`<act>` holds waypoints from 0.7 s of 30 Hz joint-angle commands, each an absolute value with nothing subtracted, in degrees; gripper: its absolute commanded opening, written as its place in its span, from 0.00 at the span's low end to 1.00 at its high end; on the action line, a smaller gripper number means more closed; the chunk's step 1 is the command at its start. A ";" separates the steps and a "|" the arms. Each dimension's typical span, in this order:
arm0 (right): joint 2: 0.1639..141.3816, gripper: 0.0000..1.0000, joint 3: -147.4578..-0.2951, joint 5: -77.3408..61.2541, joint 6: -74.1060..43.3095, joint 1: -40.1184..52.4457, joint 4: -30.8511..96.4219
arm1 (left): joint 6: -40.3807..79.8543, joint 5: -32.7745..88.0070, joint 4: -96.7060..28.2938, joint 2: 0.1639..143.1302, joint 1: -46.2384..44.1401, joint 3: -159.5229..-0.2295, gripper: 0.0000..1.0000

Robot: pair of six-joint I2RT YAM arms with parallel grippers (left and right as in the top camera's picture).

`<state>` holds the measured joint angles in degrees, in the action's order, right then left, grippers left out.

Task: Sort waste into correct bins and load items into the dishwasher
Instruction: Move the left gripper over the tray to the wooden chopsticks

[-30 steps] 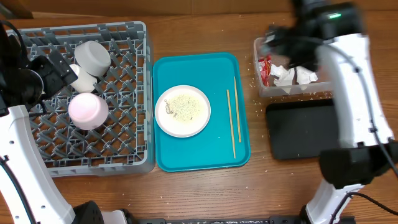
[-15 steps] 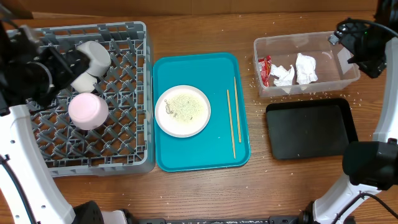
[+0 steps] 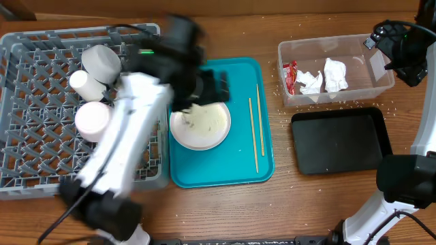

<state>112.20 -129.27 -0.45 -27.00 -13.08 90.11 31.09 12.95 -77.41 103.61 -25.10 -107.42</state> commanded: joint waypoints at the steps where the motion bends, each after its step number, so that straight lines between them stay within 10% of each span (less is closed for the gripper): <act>1: 112.22 1.00 -130.17 -0.05 -27.27 -13.04 90.15 | 39.70 1.21 -74.72 110.39 -32.77 -106.94 1.00; 9: 112.22 1.00 -130.17 -0.05 -27.27 -13.04 90.15 | 41.15 0.43 -71.20 123.74 -38.98 -106.94 1.00; 12: 112.22 1.00 -130.17 -0.05 -27.27 -13.04 90.15 | 41.17 0.64 -70.87 126.87 -38.98 -106.94 0.75; 21: 112.22 1.00 -130.17 -0.05 -27.27 -13.04 90.15 | 41.39 2.61 -67.66 130.50 -39.48 -106.94 0.79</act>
